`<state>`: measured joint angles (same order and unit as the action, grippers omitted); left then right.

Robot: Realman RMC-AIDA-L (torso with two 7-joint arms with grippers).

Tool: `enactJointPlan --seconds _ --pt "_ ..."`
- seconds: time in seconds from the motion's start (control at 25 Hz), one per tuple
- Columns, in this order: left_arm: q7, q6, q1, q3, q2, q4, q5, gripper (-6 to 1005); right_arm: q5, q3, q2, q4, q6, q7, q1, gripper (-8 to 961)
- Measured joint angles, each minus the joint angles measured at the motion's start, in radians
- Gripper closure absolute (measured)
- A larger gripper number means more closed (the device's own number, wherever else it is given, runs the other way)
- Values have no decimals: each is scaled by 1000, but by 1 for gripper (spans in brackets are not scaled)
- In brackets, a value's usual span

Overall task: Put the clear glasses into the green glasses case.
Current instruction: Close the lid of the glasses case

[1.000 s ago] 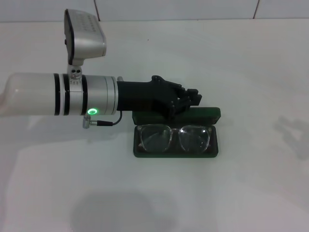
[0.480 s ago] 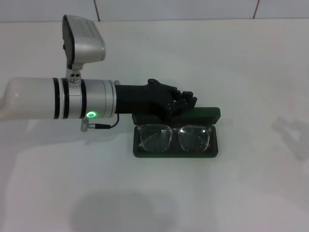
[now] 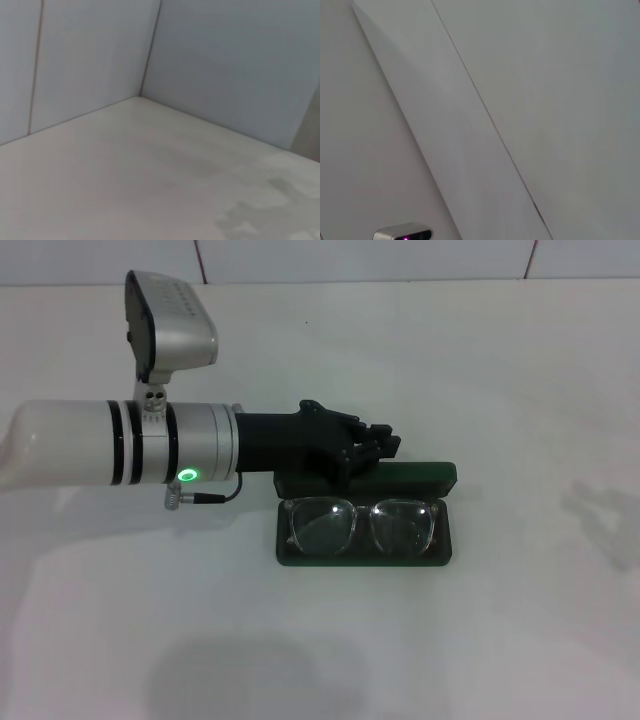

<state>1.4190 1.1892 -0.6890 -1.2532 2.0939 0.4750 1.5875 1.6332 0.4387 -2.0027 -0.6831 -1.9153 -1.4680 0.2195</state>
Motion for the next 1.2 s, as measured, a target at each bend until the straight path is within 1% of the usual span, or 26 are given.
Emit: enactJointPlan --seconds 0.24,0.48,0.92,1.2 --pt "0 -13 2 -1 1 -1 10 838 1 0 -1 13 3 10 3 751" --pt "0 -13 2 -27 1 -1 11 828 1 0 -1 13 4 10 4 751" --pt "0 -9 3 -28 1 -1 12 808 0 0 -2 22 7 12 10 751" --pt "0 -7 6 -65 1 -3 12 795 0 0 -1 24 9 12 11 750"
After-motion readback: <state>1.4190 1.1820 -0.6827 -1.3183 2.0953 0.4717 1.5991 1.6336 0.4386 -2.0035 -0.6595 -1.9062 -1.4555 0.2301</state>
